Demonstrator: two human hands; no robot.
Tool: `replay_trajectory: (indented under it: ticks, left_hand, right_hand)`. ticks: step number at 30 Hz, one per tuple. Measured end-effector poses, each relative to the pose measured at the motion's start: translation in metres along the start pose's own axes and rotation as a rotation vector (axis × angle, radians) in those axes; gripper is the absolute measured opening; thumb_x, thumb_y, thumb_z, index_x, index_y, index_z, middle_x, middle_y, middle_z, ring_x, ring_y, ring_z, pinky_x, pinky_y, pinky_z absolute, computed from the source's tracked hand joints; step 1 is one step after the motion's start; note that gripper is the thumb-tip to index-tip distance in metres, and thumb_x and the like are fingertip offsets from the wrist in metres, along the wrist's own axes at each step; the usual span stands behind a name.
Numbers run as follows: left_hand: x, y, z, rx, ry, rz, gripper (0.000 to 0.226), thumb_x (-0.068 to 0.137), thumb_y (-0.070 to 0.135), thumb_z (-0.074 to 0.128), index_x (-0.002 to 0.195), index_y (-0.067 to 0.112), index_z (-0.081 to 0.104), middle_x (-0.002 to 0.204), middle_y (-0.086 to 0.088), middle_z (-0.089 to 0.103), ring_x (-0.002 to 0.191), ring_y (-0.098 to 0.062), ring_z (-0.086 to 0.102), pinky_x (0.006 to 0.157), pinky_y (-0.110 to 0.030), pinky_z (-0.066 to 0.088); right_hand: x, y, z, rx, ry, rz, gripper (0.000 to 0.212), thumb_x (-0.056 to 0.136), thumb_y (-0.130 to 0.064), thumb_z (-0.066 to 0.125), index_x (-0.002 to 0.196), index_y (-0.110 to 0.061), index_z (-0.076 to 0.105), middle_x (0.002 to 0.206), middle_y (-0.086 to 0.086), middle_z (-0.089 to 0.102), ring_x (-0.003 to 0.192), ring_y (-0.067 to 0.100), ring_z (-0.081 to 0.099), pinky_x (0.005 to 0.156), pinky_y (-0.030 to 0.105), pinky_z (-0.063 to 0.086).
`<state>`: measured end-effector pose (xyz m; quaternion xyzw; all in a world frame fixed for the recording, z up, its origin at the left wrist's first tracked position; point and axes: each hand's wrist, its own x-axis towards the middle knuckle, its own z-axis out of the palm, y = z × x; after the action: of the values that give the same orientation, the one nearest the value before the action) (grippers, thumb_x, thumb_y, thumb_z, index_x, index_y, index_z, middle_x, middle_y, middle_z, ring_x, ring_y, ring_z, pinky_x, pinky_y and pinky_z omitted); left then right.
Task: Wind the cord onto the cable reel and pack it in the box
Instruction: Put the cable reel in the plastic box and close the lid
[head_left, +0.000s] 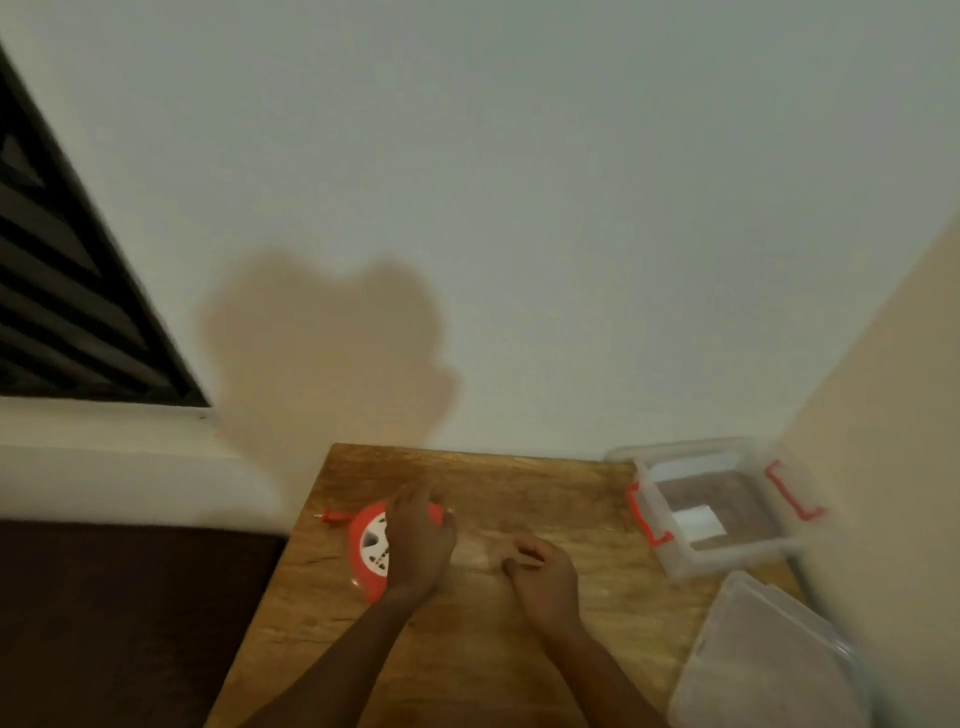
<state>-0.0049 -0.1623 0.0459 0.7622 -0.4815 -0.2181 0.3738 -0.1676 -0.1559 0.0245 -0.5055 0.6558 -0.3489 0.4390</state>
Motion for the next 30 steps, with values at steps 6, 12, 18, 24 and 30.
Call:
replay_trajectory:
  ticks: [6, 12, 18, 24, 30]
  left_hand:
    - [-0.010, 0.106, 0.082, -0.170, -0.437, 0.100, 0.036, 0.096, 0.025, 0.069, 0.128, 0.008, 0.068, 0.120, -0.001, 0.067, 0.116, -0.015, 0.060, 0.094, -0.023, 0.042]
    - [-0.028, 0.172, 0.150, -0.352, -0.631, -0.102, 0.014, 0.100, 0.029, 0.066, 0.102, 0.015, 0.068, 0.089, -0.002, 0.064, 0.076, -0.014, 0.059, 0.056, -0.023, 0.043]
    - [-0.043, 0.186, 0.192, -0.346, -0.596, -0.226, 0.053, 0.094, 0.035, 0.073, 0.137, 0.008, 0.058, 0.124, -0.014, 0.069, 0.079, -0.018, 0.066, 0.049, -0.025, 0.049]
    - [-0.053, 0.183, 0.205, -0.294, -0.592, -0.389, 0.064, 0.090, 0.019, 0.078, 0.145, 0.003, 0.049, 0.135, -0.017, 0.063, 0.116, -0.037, 0.065, 0.089, -0.049, 0.059]
    - [-0.050, 0.181, 0.203, -0.298, -0.559, -0.379, 0.045, 0.092, 0.008, 0.070, 0.133, -0.008, 0.056, 0.114, -0.020, 0.068, 0.091, -0.032, 0.072, 0.080, -0.045, 0.066]
  right_hand:
    - [-0.030, 0.026, -0.126, 0.134, 0.298, 0.041, 0.026, 0.079, -0.009, 0.072, 0.099, -0.025, 0.071, 0.095, -0.011, 0.070, 0.087, 0.002, 0.064, 0.080, 0.023, 0.053]
    - [-0.067, 0.077, -0.252, 0.123, 0.516, 0.111, 0.015, 0.087, -0.004, 0.065, 0.099, -0.013, 0.068, 0.091, -0.002, 0.068, 0.076, 0.001, 0.064, 0.065, 0.016, 0.052]
    - [-0.086, 0.126, -0.305, -0.085, 0.479, 0.226, 0.005, 0.081, -0.013, 0.071, 0.080, -0.017, 0.068, 0.079, -0.004, 0.070, 0.072, 0.017, 0.067, 0.063, 0.035, 0.057]
    - [-0.073, 0.154, -0.302, -0.122, 0.326, 0.332, 0.028, 0.071, -0.032, 0.078, 0.089, -0.019, 0.062, 0.081, -0.005, 0.066, 0.073, 0.016, 0.066, 0.059, 0.031, 0.053]
    - [-0.064, 0.142, -0.310, -0.047, 0.308, 0.401, 0.026, 0.081, -0.006, 0.067, 0.069, -0.027, 0.058, 0.070, -0.005, 0.063, 0.066, 0.013, 0.060, 0.058, 0.028, 0.046]
